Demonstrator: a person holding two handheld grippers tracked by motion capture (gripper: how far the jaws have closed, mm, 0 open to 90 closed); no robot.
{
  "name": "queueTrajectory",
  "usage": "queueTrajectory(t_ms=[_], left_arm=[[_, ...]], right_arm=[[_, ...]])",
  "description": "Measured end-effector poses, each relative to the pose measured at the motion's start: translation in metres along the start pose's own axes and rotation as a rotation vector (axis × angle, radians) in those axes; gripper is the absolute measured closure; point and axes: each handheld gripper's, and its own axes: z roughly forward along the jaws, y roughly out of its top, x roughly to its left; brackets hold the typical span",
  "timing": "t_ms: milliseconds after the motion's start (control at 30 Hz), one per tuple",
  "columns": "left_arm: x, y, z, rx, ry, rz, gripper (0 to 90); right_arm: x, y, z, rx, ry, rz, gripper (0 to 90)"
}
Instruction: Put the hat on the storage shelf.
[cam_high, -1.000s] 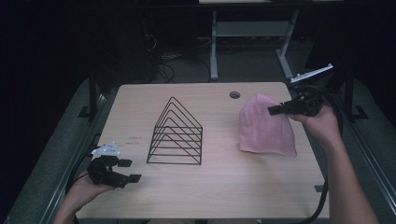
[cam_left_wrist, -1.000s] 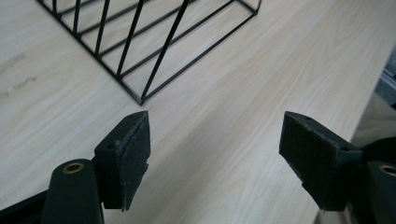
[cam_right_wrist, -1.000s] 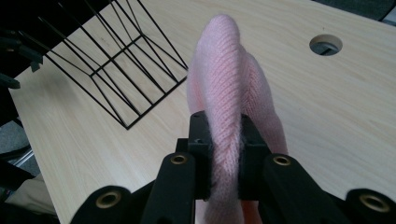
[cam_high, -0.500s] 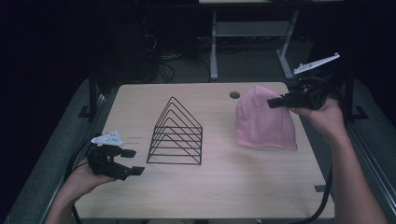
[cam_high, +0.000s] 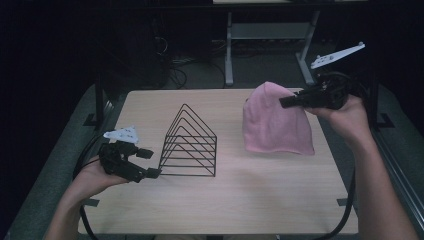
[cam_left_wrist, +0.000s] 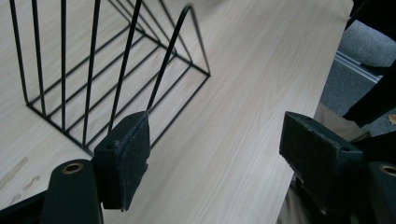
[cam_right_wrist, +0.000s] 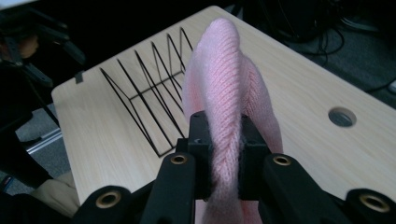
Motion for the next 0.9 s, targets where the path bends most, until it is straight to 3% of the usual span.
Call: queueTrajectory(t_ms=[200,300,400,667,900], left_arm=[[-0.001,0.017,-0.003,-0.014,-0.022,0.029,24.6],[0.0,0.025,-0.002,-0.035,-0.032,0.048,17.6],[0.0,0.034,-0.002,-0.044,-0.046,0.068,17.6],[0.004,0.054,0.003,-0.062,-0.094,0.091,17.6],[0.01,0.065,0.006,-0.065,-0.098,0.101,17.9]], right_arm=[[0.011,0.016,0.002,-0.004,0.025,-0.039,79.3],[0.017,0.024,0.003,-0.006,0.035,-0.059,79.3],[0.023,0.031,0.004,-0.006,0.051,-0.079,79.3],[0.037,0.051,0.007,-0.026,0.087,-0.119,79.3],[0.046,0.066,0.009,-0.034,0.106,-0.15,79.3]])
